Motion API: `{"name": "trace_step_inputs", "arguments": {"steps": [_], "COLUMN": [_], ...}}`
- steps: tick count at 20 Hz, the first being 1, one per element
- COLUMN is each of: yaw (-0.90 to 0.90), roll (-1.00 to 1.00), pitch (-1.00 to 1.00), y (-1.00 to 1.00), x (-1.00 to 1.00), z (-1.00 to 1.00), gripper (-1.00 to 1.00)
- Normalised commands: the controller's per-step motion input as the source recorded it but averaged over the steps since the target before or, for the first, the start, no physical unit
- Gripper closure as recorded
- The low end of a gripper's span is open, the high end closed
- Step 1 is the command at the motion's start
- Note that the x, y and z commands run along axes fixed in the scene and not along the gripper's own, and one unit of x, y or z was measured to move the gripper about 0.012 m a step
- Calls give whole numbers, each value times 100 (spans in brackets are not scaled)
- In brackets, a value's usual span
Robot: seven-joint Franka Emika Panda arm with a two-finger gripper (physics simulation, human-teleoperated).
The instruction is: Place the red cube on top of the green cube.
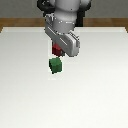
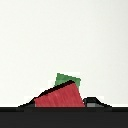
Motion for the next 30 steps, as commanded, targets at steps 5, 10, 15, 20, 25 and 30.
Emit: {"name": "trace_step_inputs", "arguments": {"steps": [5, 10, 15, 20, 25, 30], "yaw": [0, 0, 0, 0, 0, 0], "roll": [0, 0, 0, 0, 0, 0], "pitch": [0, 0, 0, 0, 0, 0], "y": [0, -20, 0, 0, 0, 0], "x": [0, 0, 20, 0, 0, 0], "z": [-20, 0, 0, -20, -20, 0], "gripper": [100, 100, 100, 100, -100, -100]}}
